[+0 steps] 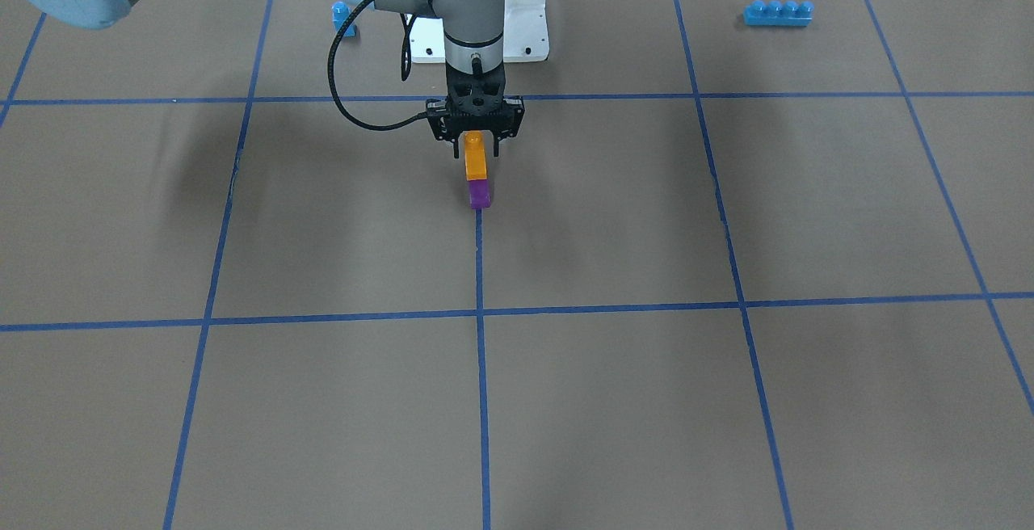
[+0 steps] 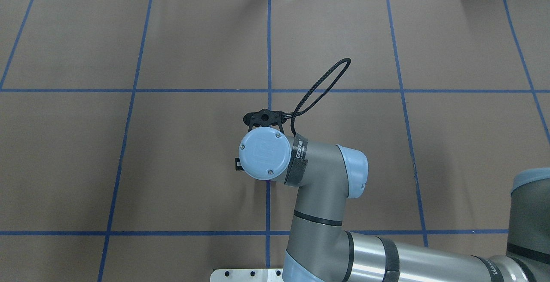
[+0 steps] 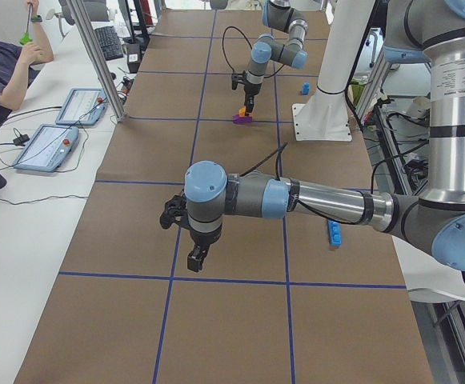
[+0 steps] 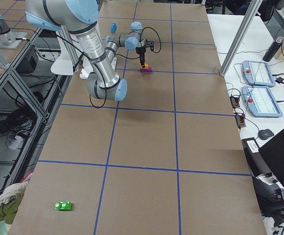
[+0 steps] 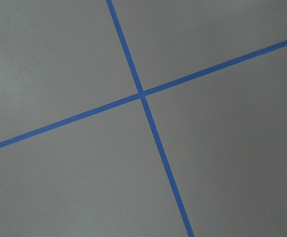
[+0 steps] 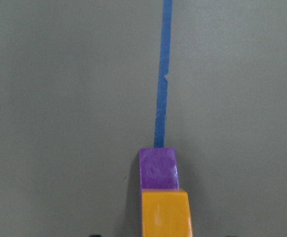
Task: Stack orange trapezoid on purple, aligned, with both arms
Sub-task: 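Lower and align the orange trapezoid onto the purple block with the right gripper, then open the right gripper and lift it away from the stack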
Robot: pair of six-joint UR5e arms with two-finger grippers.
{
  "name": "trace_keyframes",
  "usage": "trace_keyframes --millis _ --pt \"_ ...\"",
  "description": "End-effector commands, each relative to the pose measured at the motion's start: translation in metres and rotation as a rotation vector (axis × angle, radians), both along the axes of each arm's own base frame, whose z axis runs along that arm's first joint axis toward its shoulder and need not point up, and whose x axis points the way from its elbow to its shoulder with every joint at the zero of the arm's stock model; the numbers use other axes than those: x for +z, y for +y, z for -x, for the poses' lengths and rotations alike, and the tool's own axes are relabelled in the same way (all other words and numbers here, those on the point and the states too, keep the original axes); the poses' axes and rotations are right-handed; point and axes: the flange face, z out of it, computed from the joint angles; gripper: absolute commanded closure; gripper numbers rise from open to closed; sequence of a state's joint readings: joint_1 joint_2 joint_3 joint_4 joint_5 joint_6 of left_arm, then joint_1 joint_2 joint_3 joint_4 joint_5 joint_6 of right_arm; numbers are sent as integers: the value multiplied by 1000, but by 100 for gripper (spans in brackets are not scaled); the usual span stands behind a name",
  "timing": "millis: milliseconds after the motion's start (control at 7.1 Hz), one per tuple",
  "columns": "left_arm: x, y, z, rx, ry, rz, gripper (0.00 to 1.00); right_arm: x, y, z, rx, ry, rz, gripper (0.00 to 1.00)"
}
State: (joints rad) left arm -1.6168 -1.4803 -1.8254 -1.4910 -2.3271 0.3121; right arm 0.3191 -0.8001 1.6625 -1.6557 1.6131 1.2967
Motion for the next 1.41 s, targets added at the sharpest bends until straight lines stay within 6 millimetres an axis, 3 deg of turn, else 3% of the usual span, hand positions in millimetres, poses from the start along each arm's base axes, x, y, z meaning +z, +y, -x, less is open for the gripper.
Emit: trace_keyframes --millis 0,282,422,704,845,985,1126,1267 --pt "-1 0 0 0 0 -1 0 -6 -3 -5 1 -14 -7 0" --pt "1 1 0 1 0 2 0 -24 -42 -48 -3 -65 11 0" --pt "1 1 1 0 0 0 0 -28 -77 -81 -7 -86 15 0" --pt "24 9 2 -4 1 47 0 -19 -166 -178 -52 -97 26 0" --pt "25 8 5 -18 -3 27 0 0 -201 -239 -83 -95 5 0" --pt "34 8 6 -33 1 55 0 39 -225 -300 -121 -84 -26 0" --pt "31 13 21 -69 -3 51 0 88 -248 -367 -160 -52 -70 0" --pt "32 10 21 -121 4 103 0 143 -260 -433 -192 -18 -94 0"
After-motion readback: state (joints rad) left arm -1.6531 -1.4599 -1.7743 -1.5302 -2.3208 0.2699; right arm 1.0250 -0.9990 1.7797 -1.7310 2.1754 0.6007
